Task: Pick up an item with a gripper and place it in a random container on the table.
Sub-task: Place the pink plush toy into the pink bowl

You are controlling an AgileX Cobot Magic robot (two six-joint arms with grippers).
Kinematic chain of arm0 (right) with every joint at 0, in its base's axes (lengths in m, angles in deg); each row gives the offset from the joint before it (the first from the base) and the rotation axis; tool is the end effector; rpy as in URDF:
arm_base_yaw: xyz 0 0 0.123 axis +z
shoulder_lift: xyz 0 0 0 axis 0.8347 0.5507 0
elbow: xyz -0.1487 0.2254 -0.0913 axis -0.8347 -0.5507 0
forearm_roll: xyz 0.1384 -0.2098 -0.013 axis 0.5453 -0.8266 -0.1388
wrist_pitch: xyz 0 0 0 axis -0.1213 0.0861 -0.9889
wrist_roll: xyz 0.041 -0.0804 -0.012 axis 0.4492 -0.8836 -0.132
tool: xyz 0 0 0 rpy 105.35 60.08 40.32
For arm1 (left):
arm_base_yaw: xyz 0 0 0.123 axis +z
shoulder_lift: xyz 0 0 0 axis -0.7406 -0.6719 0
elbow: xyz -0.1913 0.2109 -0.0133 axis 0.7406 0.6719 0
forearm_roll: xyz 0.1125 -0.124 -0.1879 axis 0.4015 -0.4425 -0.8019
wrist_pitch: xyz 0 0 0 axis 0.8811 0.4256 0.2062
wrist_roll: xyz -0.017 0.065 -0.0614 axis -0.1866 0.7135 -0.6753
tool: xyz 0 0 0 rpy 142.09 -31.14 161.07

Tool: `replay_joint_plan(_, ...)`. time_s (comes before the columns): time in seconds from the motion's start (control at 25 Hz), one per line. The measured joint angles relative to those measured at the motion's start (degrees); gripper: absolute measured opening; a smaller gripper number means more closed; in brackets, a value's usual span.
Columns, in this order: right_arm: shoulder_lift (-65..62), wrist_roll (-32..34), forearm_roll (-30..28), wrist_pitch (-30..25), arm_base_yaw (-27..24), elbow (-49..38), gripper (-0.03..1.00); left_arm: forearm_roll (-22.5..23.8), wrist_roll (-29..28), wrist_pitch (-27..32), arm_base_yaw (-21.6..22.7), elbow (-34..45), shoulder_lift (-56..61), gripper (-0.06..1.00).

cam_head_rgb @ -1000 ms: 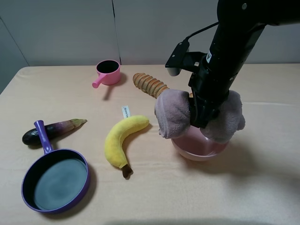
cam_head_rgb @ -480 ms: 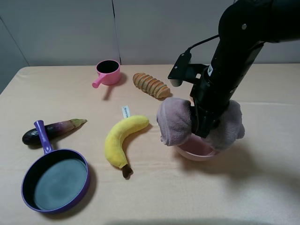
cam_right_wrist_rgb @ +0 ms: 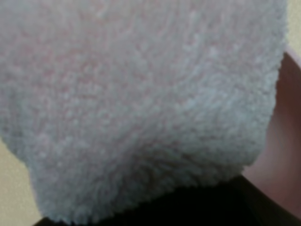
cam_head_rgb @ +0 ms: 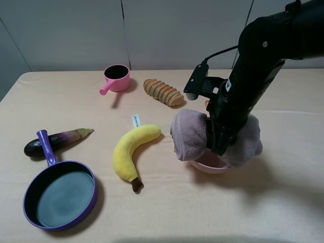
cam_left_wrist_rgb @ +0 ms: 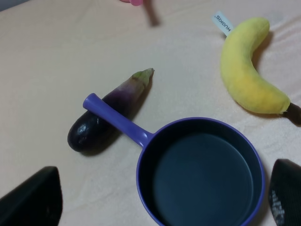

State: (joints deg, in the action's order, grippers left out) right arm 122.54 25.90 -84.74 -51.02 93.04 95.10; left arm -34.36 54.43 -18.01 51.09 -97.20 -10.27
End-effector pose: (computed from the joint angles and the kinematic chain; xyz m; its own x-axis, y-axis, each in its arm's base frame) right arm 0.2407 0.1808 0.1827 -0.3942 -0.9043 -0.1640 -0.9106 0.4084 -0.0630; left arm -0.0071 -0.0203 0.2747 -0.4148 0.2897 -0.8625 0.2828 0.9421 0.1804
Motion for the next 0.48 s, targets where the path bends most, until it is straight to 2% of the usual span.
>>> replay_joint_plan(0.48,0.0,0.7,0.0,0.1,0.0,0.0,0.36,0.0,0.0,0.0,0.0,0.0,0.0,0.88)
